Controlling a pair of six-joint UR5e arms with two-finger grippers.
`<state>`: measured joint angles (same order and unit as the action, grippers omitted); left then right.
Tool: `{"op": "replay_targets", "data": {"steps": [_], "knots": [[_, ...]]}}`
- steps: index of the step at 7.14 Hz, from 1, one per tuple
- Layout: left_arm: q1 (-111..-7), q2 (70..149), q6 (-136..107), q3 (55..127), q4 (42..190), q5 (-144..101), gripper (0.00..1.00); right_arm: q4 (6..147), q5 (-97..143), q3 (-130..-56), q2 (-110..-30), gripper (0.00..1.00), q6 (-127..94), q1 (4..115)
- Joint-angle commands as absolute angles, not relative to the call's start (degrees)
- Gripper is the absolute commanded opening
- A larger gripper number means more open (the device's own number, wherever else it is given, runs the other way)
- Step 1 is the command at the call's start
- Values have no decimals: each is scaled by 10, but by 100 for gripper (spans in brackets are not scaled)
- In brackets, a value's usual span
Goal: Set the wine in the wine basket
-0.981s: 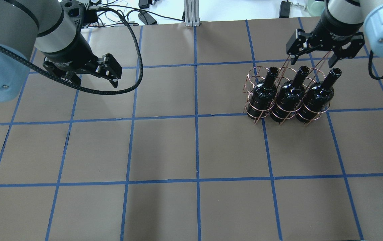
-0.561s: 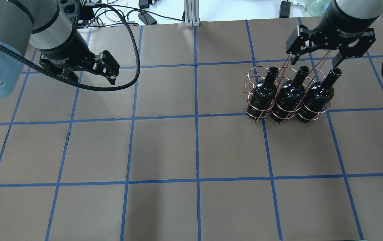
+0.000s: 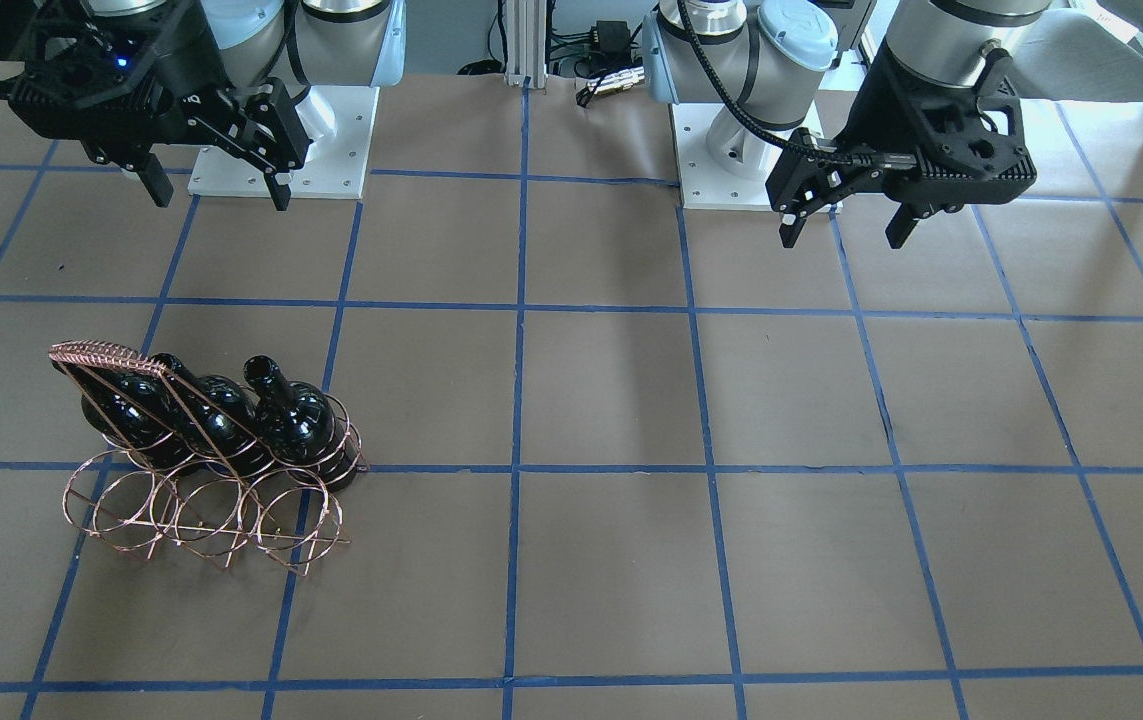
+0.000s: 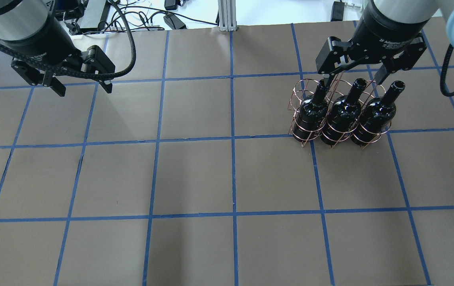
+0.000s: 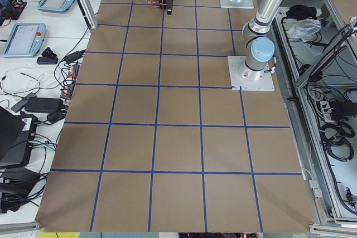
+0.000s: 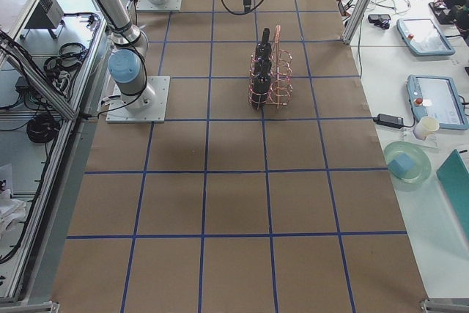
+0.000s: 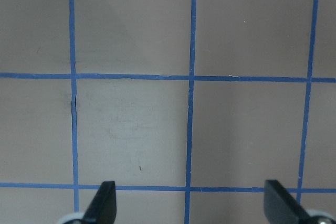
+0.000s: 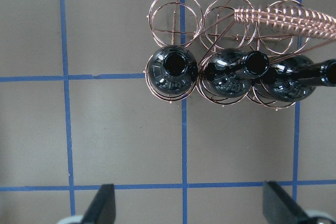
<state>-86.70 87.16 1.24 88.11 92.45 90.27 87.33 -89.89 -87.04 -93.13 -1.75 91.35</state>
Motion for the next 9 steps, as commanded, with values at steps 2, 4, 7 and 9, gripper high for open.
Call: {"op": "replay_targets", "data": {"steps": [2, 4, 7, 9], "knots": [[-867, 875, 6, 881, 937, 896, 100, 865, -906, -862, -924, 100, -1, 909], [-867, 872, 7, 881, 936, 901, 100, 863, -906, -863, -924, 100, -1, 909], [-866, 874, 11, 881, 932, 905, 100, 864, -905, -863, -924, 100, 0, 909], [-866, 875, 11, 881, 932, 906, 100, 858, -907, -866, -925, 100, 1, 909]]}}
